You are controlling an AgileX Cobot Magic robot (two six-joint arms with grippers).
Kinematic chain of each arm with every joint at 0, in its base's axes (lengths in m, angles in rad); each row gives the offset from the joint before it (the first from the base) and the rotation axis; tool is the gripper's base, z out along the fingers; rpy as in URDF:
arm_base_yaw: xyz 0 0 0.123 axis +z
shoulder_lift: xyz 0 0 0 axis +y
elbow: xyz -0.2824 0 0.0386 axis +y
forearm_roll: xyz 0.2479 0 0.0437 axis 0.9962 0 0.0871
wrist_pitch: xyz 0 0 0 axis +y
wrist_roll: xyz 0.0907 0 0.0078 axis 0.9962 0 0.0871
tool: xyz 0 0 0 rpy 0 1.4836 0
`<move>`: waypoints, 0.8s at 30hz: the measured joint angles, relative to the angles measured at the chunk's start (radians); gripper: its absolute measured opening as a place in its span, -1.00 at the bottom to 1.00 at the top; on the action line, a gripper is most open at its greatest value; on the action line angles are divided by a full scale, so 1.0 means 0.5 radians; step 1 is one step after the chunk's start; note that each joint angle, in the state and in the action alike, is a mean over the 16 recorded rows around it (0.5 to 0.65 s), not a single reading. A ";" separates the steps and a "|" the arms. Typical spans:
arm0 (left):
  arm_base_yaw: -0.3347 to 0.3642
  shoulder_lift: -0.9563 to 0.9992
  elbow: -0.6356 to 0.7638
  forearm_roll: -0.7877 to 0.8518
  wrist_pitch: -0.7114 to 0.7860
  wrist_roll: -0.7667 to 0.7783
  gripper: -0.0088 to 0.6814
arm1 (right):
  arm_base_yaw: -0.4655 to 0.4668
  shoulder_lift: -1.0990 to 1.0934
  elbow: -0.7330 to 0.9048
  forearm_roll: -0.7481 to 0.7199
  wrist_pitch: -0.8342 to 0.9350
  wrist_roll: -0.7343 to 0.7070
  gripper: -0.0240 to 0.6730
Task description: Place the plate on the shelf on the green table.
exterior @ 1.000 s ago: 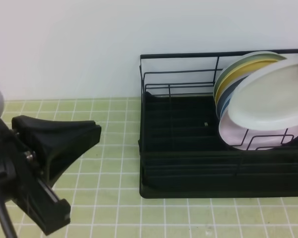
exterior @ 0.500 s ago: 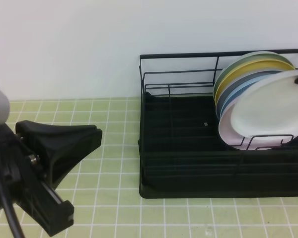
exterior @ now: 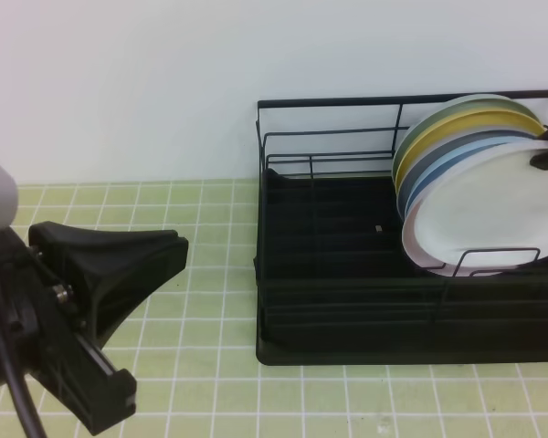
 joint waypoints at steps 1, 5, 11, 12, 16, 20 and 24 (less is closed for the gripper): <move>0.000 0.000 0.000 0.000 0.000 0.000 -0.98 | 0.000 0.004 0.000 -0.001 0.004 0.013 -0.48; 0.000 0.000 0.000 0.000 -0.001 0.000 -0.98 | 0.000 0.020 -0.001 -0.015 0.018 0.076 -0.29; 0.000 0.000 0.000 0.000 -0.004 0.000 -0.98 | 0.000 0.037 -0.001 -0.048 0.022 0.166 -0.02; 0.000 0.000 0.000 0.000 -0.008 0.000 -0.98 | 0.000 0.038 -0.001 -0.053 0.020 0.176 0.02; 0.000 0.000 0.000 0.000 -0.046 0.000 -0.98 | 0.000 0.018 -0.005 -0.072 0.006 0.209 0.10; 0.000 0.001 0.000 0.000 -0.136 0.001 -0.98 | 0.000 -0.044 -0.019 -0.074 -0.013 0.222 0.12; 0.000 0.002 0.000 0.011 -0.264 0.010 -0.98 | 0.000 -0.155 -0.040 -0.062 -0.029 0.226 0.12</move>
